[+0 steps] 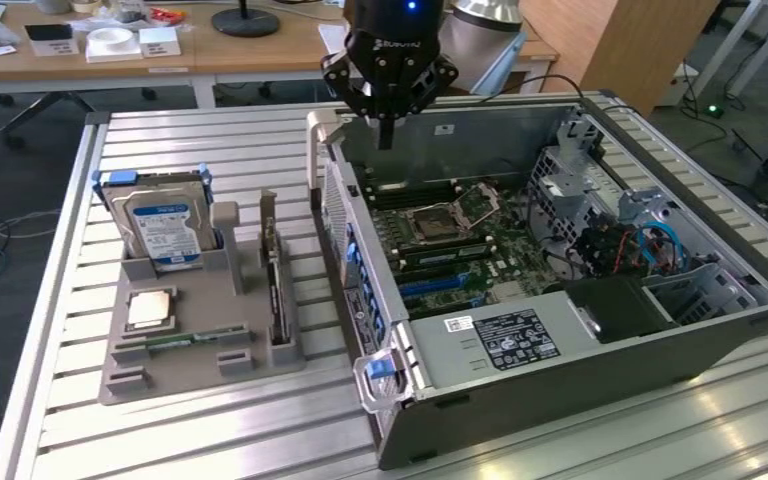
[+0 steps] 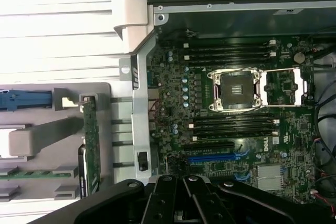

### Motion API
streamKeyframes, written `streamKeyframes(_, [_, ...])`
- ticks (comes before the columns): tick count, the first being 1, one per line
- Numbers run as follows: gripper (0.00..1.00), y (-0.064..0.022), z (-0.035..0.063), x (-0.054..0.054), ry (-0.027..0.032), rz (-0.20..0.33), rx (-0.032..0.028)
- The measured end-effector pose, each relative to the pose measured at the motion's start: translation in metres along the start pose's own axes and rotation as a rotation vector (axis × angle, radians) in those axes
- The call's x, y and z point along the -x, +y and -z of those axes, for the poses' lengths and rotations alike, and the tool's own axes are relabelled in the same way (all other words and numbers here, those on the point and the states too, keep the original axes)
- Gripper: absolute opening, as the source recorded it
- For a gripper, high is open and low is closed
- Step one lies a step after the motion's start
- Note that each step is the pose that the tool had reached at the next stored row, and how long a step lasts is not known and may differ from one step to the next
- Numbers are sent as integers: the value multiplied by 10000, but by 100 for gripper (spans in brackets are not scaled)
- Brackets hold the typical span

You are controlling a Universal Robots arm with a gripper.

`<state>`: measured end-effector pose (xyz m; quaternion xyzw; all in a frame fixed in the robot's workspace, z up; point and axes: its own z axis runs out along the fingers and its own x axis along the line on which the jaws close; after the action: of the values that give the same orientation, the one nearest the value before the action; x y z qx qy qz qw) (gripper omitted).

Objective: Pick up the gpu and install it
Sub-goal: 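Reach for the gpu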

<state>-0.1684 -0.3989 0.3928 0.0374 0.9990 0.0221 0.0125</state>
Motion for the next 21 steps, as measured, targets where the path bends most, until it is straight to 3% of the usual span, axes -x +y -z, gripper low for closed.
streamKeyframes(21, [11,-18,5,-244,0,0,-1])
